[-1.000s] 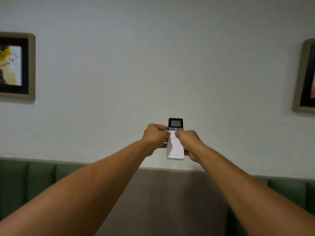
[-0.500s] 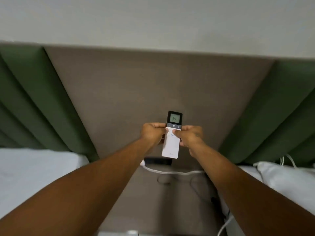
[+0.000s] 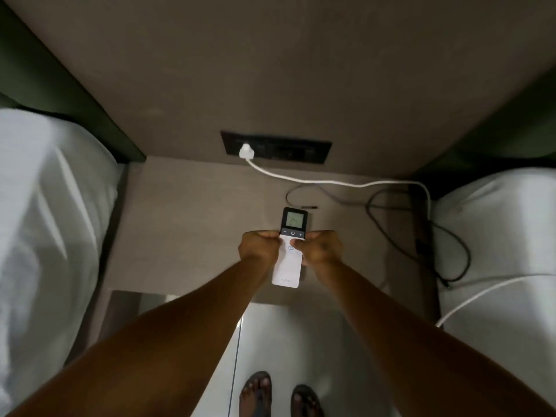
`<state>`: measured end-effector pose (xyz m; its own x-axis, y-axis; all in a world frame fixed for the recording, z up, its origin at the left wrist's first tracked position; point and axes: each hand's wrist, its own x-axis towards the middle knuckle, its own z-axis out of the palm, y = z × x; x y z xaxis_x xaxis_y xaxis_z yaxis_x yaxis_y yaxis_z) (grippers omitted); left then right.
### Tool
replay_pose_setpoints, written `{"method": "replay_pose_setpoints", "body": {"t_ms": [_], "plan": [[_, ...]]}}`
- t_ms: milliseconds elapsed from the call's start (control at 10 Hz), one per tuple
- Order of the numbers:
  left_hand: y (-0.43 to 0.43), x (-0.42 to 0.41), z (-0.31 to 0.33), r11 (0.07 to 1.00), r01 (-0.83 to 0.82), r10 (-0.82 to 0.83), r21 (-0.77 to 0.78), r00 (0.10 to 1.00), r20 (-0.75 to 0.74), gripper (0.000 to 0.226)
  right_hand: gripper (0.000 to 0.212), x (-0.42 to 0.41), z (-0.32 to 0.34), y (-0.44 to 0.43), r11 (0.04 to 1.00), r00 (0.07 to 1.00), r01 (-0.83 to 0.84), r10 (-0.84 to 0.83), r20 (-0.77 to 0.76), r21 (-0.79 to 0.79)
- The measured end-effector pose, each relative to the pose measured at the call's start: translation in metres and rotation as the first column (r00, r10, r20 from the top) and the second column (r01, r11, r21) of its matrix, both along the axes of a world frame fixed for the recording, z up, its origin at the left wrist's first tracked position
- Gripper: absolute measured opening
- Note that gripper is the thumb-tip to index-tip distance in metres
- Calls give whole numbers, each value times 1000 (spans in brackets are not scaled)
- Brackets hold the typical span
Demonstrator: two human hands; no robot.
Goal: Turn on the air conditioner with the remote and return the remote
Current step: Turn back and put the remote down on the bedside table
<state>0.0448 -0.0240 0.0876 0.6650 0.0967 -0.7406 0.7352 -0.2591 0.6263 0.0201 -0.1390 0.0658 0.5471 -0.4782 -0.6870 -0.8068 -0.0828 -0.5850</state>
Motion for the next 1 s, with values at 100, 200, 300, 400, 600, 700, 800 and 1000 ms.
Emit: {"method": "replay_pose_setpoints", "body": {"t_ms": [100,200,300,400,600,700,800,1000], "plan": [[-2,-4,-29,1000,-11,11,28,1000,-6,14,31,-3,-26,0,999,999,-20,19,-35,-37],[-6,-8,-57,997,31,-29,75,999,-21,9,28,-2,-53,-3,988,991,-115,108,-77,-99],[-7,-9,-67,992,77,-76,105,997,-19,15,27,-3,-59,-6,978,986,-155,144,-85,-140],[-9,-8,-73,980,149,-151,132,988,9,16,28,-5,-64,-8,975,989,-139,128,-71,-174],[-13,-5,-83,962,202,-207,181,978,9,11,25,-7,-73,-11,974,993,-115,106,-54,-195],[-11,-6,-85,971,176,-182,161,983,23,12,24,-8,-75,-12,967,993,-115,110,-33,-226],[-9,-7,-89,971,187,-192,152,981,22,12,23,-9,-77,-12,969,993,-116,115,-19,-218],[-8,-7,-80,959,238,-250,154,966,66,15,24,-10,-70,-12,949,973,-230,228,-33,-214]]}}
